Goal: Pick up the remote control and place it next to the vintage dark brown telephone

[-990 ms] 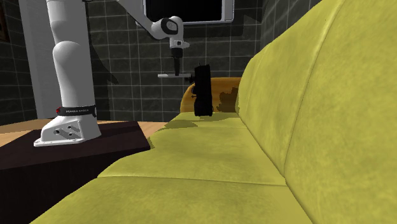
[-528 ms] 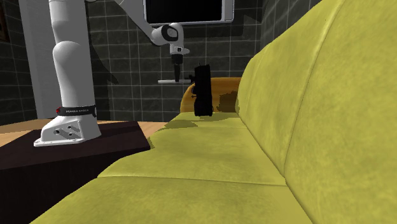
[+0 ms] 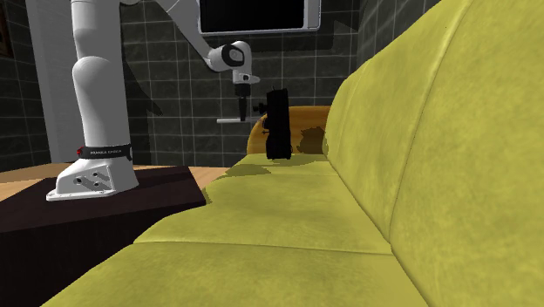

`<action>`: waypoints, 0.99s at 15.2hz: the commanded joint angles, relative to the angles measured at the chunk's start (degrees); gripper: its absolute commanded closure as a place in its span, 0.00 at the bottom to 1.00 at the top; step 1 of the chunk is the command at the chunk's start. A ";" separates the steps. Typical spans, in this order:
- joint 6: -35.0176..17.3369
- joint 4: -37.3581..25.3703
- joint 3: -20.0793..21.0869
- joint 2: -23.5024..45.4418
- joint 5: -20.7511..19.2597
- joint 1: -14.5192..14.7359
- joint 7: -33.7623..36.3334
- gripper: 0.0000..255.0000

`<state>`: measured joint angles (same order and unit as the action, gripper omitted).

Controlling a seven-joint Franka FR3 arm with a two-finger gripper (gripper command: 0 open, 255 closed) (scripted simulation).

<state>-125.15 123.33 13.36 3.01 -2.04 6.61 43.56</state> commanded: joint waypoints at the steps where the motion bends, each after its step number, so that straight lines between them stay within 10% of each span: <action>1: -1.59 0.59 -0.02 0.98 -0.32 0.03 0.25 1.00; 15: -11.63 3.98 -0.48 7.87 -2.91 0.38 2.17 1.00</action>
<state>-135.92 127.02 12.95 10.33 -4.72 6.98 45.60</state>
